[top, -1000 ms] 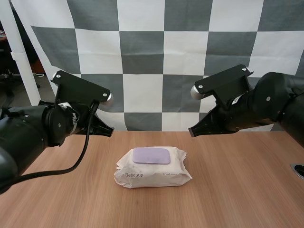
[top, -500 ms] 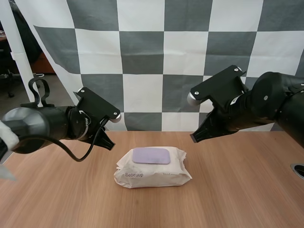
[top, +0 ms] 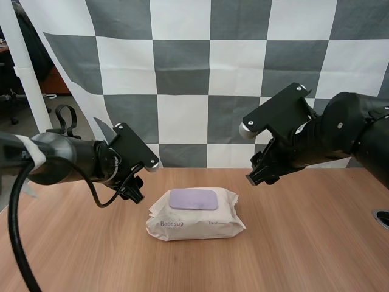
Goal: Open the wet wipes lid
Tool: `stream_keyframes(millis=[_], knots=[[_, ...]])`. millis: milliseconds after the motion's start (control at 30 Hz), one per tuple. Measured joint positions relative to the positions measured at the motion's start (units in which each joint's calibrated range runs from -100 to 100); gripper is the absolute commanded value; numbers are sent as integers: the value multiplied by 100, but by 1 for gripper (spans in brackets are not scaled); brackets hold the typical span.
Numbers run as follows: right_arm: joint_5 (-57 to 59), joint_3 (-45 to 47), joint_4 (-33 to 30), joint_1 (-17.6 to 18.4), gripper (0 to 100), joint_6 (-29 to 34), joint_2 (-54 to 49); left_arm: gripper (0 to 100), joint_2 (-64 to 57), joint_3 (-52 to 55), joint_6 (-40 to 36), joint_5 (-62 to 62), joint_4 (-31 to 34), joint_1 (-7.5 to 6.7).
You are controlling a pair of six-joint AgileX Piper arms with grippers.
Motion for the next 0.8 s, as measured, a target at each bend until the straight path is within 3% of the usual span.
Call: stream_keyframes(millis=[600, 800], knots=[[-136, 0, 210, 0, 100, 0, 0, 100, 491, 0, 284, 52, -332, -24], [-136, 0, 210, 0, 100, 0, 0, 100, 491, 0, 508, 130, -830, -24]])
